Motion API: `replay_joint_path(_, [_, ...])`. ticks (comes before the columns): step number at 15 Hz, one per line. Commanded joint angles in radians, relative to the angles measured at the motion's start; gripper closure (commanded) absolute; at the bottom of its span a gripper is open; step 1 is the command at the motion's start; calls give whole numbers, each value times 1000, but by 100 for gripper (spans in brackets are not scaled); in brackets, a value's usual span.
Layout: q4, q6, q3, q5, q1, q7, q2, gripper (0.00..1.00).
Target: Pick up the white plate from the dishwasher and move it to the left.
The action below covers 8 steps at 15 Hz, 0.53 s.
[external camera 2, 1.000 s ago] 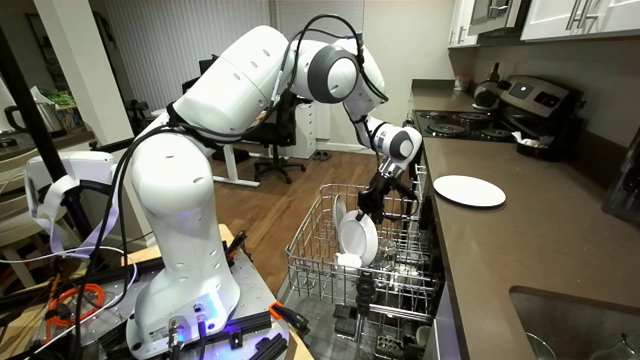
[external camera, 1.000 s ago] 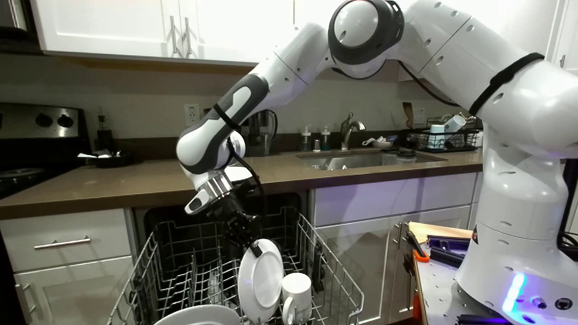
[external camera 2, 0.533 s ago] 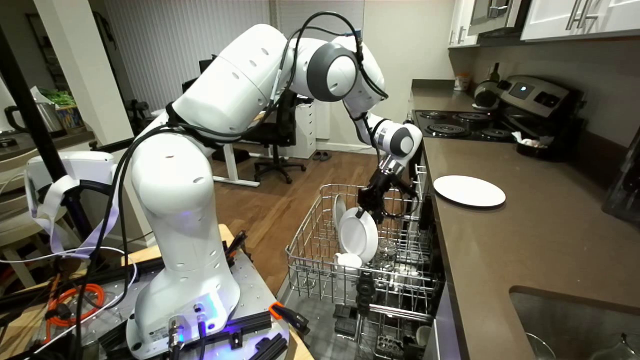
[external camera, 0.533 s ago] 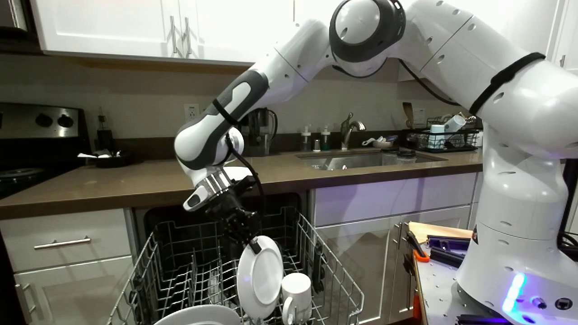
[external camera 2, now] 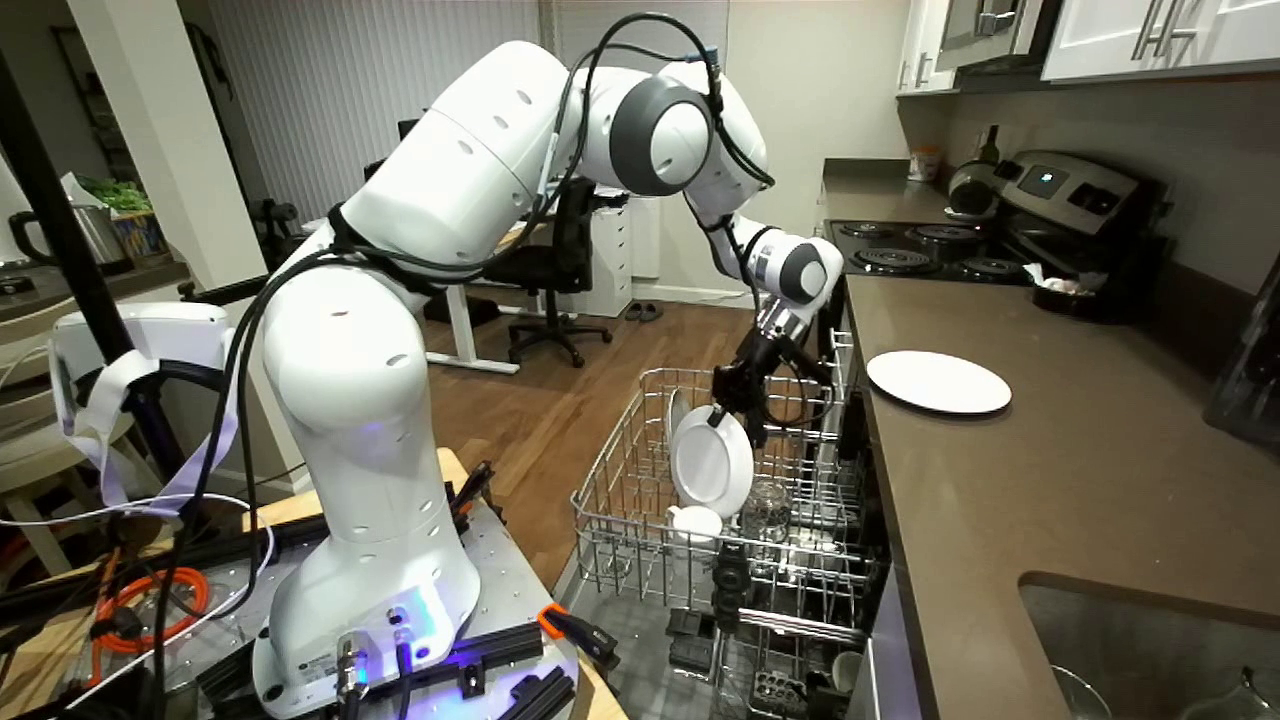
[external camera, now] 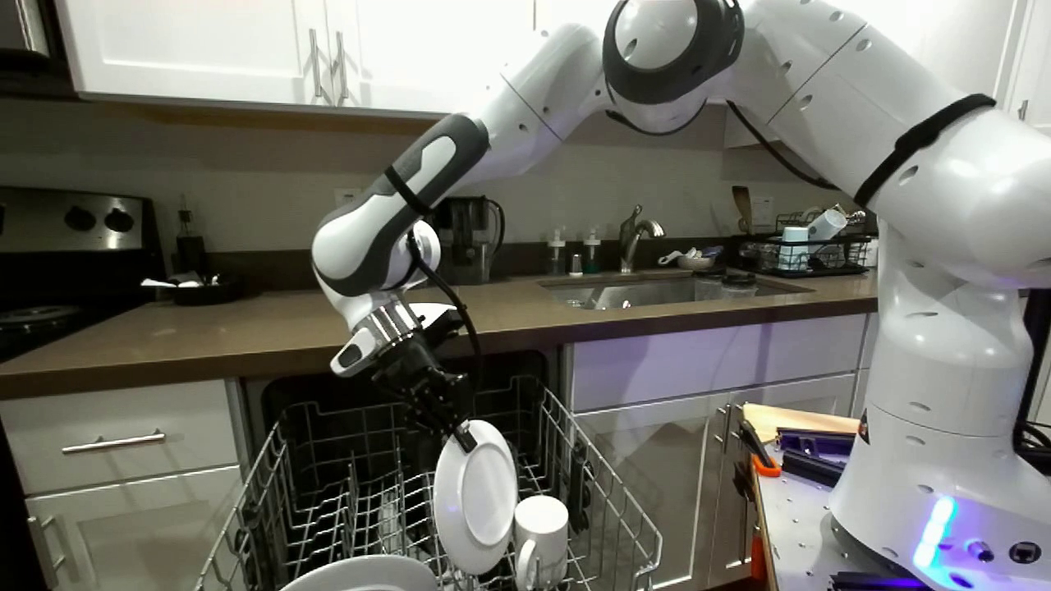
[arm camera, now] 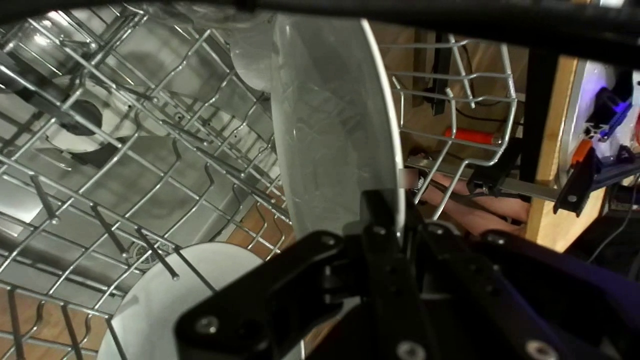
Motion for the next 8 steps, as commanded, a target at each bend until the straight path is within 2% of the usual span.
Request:
replay_joint_path(1, [-21,-81,14,3,-3,-8,-39,98])
replay_joint_path(8, [-26,-91,11,0,-5,1,-60,98])
